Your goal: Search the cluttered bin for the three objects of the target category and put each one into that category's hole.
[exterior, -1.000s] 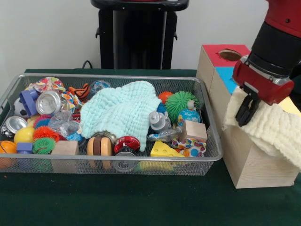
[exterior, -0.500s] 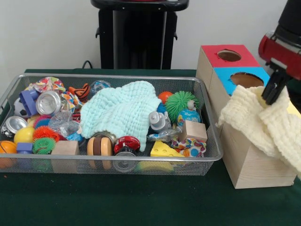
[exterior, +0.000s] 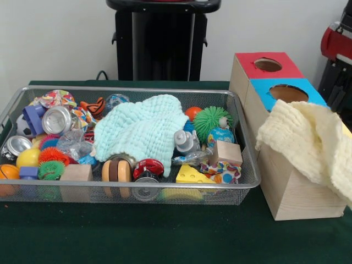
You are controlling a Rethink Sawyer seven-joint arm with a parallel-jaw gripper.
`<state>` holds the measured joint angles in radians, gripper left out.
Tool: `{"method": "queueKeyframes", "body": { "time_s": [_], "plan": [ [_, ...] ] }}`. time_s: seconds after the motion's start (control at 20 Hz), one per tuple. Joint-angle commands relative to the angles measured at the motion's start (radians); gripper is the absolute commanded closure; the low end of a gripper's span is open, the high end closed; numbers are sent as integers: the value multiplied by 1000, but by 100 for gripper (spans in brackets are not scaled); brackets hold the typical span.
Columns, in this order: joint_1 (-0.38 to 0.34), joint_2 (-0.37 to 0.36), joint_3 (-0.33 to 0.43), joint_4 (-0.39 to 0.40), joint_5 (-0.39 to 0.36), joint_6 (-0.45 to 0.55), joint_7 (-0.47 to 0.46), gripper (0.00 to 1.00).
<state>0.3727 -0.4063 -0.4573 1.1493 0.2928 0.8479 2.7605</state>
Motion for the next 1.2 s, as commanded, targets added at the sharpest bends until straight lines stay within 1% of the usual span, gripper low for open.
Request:
{"method": "queueKeyframes", "body": {
  "time_s": [0.05, 0.2, 0.3, 0.35, 0.5, 0.7, 1.2],
  "plan": [
    [-28, 37, 66, 124, 2, 30, 137, 100],
    [-27, 47, 61, 118, -3, 21, 142, 100],
    [-27, 63, 56, 103, -3, 15, 153, 100],
    [-20, 77, 40, 84, -14, 21, 163, 100],
    [-29, 87, 61, 87, 9, 2, 176, 100],
    [-10, 130, 45, 45, 12, 17, 217, 100],
    [4, 138, 34, 57, 21, -7, 227, 100]
  ]
}}
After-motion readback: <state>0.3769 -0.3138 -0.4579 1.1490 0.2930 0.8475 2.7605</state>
